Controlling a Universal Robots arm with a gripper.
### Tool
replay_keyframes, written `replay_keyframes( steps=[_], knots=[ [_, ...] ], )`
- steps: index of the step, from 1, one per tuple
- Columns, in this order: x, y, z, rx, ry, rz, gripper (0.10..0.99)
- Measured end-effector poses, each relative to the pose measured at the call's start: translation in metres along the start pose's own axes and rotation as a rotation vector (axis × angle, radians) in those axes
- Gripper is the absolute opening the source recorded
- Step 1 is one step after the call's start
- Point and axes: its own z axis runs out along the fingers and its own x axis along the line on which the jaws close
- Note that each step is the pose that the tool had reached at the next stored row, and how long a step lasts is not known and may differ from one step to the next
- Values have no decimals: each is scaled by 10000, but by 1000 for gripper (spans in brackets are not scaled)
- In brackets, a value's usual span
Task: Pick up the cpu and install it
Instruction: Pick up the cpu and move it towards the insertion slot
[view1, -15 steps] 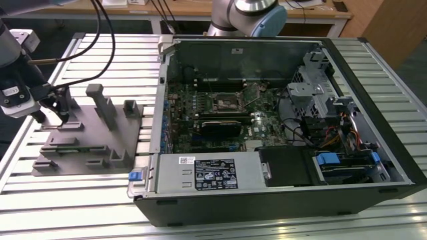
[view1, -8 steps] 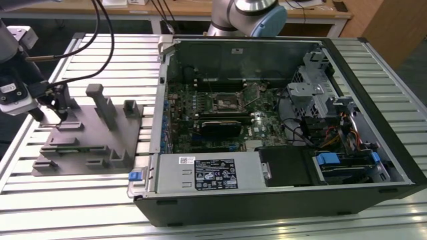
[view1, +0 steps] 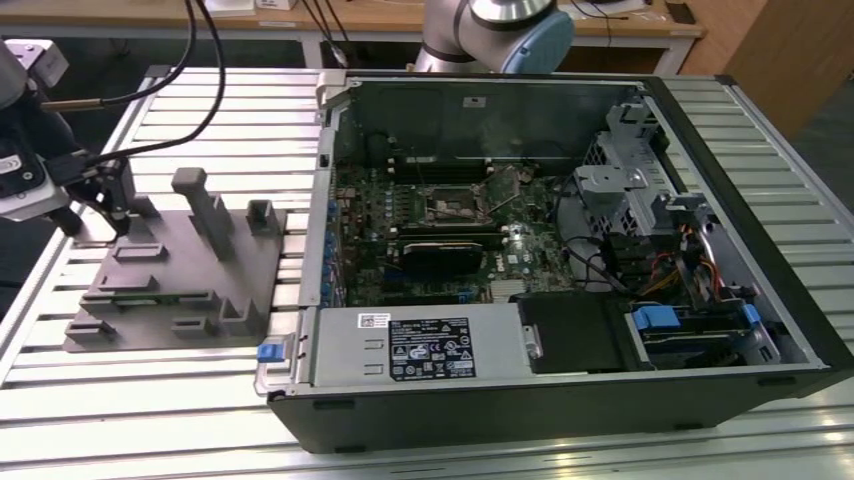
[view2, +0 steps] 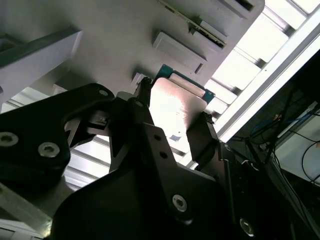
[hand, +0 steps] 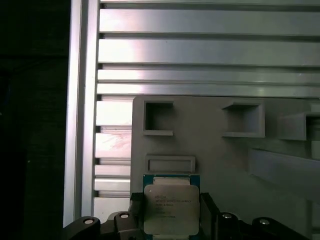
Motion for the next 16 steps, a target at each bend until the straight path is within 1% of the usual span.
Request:
replay_keyframes(
  steps=[8,16],
  knots=[
    [0,2,-41,1,1,0,537],
    [1,3,-55,-2,1,0,537]
  ],
)
